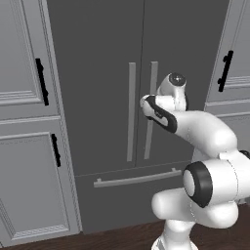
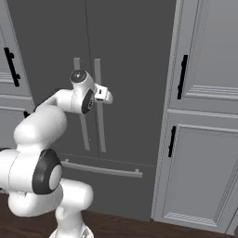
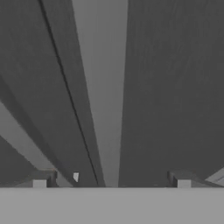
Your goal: Take the strawberry from the fridge and place it on top of the pancake, located on the dining counter.
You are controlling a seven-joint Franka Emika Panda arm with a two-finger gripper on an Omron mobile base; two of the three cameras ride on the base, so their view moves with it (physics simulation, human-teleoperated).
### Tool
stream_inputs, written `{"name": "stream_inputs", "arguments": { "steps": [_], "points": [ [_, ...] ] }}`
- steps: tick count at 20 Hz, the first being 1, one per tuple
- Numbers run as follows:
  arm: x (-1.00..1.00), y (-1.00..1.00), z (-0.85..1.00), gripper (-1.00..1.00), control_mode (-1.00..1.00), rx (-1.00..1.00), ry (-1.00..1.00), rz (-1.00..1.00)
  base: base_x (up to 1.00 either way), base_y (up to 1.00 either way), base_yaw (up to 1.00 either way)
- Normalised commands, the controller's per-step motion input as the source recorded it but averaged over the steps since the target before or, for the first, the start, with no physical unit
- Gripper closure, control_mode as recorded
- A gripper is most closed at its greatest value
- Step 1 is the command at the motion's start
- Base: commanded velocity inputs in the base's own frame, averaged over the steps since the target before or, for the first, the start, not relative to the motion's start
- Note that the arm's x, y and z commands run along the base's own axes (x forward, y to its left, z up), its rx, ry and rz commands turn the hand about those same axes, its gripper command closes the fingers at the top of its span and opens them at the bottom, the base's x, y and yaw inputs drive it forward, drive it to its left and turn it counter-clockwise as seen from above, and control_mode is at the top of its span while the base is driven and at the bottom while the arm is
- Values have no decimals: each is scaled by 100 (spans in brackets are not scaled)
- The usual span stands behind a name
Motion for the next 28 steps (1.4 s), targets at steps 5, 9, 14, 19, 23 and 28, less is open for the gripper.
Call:
{"name": "stream_inputs", "arguments": {
  "steps": [5, 9, 14, 19, 23, 28],
  "points": [
    [31, -1, -9, -100, -100, 0, -22, -6, 0, 0, 0],
    [58, 0, 0, -100, -100, 0, 0, 0, 0, 0, 0],
    [62, -11, 0, -100, -100, 0, 6, 1, 0, 0, 0],
    [58, -20, 0, -100, -100, 0, 0, 3, 0, 0, 0],
    [30, -8, 0, -100, -100, 0, 0, 6, 0, 0, 0],
    [14, 0, 0, 100, -100, 0, 0, 3, 0, 0, 0]
  ]
}}
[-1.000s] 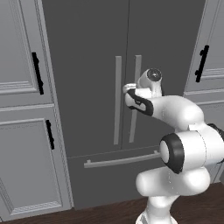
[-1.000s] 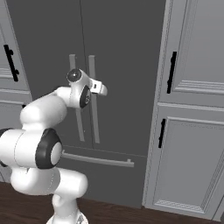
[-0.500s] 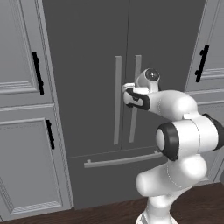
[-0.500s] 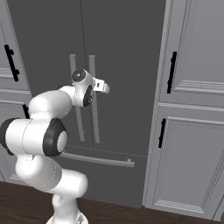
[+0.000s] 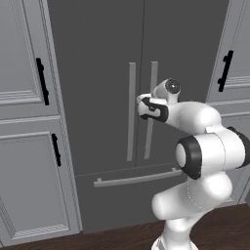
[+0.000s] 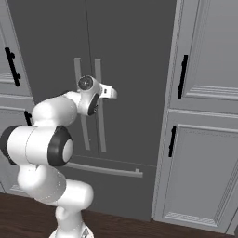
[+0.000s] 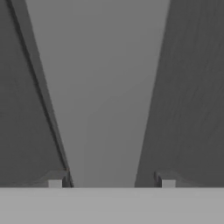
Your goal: Take the strawberry from the fridge and place it on top of the pancake, located on the dining counter.
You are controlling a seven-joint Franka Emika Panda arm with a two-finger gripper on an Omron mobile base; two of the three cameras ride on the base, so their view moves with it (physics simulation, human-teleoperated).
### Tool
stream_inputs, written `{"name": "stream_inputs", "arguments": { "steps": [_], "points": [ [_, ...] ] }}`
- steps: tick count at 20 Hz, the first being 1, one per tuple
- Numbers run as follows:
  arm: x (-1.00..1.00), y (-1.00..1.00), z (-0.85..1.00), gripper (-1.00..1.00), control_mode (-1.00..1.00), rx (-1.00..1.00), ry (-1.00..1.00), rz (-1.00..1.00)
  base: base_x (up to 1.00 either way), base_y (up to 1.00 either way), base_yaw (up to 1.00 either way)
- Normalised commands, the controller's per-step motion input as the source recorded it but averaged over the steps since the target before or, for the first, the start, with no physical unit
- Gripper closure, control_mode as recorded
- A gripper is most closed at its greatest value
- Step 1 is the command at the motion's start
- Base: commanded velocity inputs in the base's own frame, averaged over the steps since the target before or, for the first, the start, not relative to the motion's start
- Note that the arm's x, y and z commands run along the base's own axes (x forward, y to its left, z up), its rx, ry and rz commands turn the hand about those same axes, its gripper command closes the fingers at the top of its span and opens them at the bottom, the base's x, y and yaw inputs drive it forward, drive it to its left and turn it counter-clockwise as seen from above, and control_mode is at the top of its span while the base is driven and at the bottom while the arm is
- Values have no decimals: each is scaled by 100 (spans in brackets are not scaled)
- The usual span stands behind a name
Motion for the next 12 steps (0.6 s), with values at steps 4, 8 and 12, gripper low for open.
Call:
{"name": "stream_inputs", "arguments": {
  "steps": [4, 8, 12],
  "points": [
    [-45, 2, 0, 100, -100, 0, 0, -1, 0, 0, 0],
    [-96, -20, 14, 100, -100, 0, -3, -7, 0, 0, 0],
    [-100, -47, 9, 100, -100, 0, 7, -9, 0, 0, 0]
  ]
}}
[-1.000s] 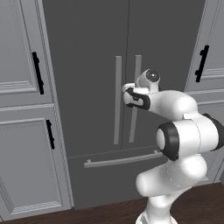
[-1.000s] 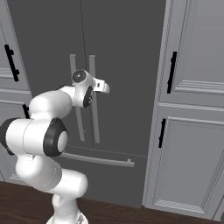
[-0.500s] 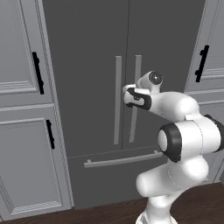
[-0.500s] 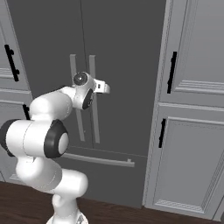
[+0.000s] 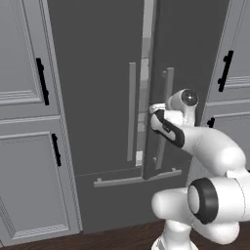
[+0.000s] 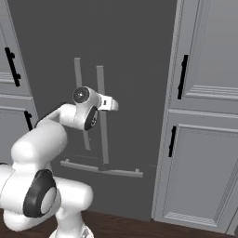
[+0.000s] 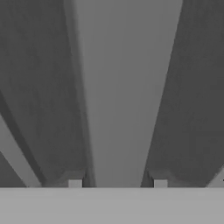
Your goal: Take the strawberry from the fridge and place it on top of the pancake, located on the dining counter.
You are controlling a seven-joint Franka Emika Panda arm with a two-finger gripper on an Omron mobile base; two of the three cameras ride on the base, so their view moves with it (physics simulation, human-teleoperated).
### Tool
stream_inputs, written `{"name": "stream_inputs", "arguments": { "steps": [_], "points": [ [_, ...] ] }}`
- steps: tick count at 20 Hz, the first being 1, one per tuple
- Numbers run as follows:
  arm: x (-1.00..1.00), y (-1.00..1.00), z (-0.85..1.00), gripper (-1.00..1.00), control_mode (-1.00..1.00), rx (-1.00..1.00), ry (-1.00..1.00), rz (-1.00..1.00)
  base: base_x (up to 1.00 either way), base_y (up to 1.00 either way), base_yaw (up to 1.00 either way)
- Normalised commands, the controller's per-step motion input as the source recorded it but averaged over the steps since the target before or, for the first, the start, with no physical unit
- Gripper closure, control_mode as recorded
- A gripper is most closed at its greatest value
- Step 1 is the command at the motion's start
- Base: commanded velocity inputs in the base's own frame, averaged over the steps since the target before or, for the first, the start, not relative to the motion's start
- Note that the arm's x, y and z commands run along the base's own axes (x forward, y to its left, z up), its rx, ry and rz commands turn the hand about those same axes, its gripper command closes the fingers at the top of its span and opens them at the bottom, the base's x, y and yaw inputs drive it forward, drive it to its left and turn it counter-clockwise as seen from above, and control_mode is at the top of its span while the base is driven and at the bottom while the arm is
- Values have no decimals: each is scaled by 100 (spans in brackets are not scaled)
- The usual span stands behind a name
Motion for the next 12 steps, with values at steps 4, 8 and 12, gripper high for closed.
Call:
{"name": "stream_inputs", "arguments": {
  "steps": [4, 8, 12],
  "points": [
    [-100, -100, 0, 100, -100, 12, 8, -13, 0, 0, 0],
    [-100, -100, 2, 100, -100, 17, 1, -6, 0, 0, 0],
    [-68, -100, 26, 100, -100, 24, 0, 3, 0, 0, 0]
  ]
}}
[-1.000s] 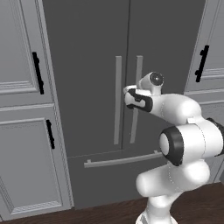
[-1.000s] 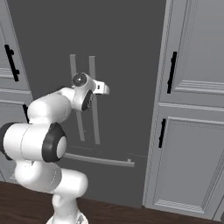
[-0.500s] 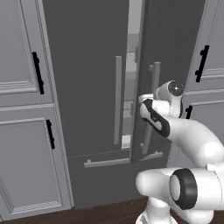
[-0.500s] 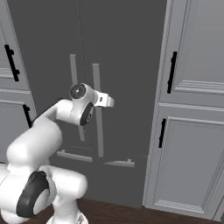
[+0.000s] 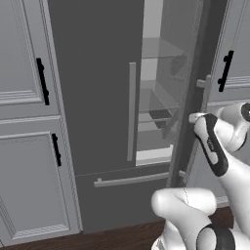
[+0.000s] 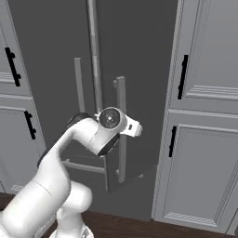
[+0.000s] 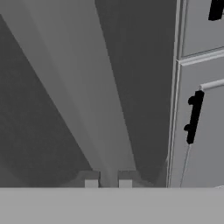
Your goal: Take the strawberry from the fridge and place it on top of the pancake, located on the dining counter.
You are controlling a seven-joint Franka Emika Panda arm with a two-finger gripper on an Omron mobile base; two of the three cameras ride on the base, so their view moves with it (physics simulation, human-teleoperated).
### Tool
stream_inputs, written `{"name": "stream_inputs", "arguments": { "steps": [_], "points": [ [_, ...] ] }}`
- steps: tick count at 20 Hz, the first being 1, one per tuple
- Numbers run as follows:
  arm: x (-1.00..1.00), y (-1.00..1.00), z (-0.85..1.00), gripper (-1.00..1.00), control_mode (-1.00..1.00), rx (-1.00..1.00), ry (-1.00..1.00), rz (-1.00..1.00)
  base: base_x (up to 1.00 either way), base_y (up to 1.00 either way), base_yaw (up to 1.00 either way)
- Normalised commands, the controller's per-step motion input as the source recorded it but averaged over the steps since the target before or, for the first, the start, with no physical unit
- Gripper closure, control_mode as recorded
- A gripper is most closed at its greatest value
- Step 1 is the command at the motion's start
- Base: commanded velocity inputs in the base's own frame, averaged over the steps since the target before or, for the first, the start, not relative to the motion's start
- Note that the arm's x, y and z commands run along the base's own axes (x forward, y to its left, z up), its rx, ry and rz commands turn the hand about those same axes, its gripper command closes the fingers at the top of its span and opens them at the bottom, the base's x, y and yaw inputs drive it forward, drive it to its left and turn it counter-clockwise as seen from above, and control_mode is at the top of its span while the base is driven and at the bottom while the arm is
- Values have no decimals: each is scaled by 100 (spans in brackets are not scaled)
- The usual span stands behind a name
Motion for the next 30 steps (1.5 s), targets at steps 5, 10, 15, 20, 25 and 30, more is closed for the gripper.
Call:
{"name": "stream_inputs", "arguments": {
  "steps": [5, 10, 15, 20, 25, 30],
  "points": [
    [-88, -43, 43, -100, -100, 1, -1, 1, 0, 0, 0],
    [-79, 21, 67, -100, -100, -27, 5, -14, 0, 0, 0],
    [-7, 96, 23, -100, -100, -58, 41, -4, 0, 0, 0],
    [38, 100, 2, -100, -100, -77, 47, 0, 0, 0, 0],
    [87, 52, 0, -100, -100, -69, 69, 1, 0, 0, 0],
    [77, -13, -3, -100, -100, -48, 57, 0, 0, 0, 0]
  ]
}}
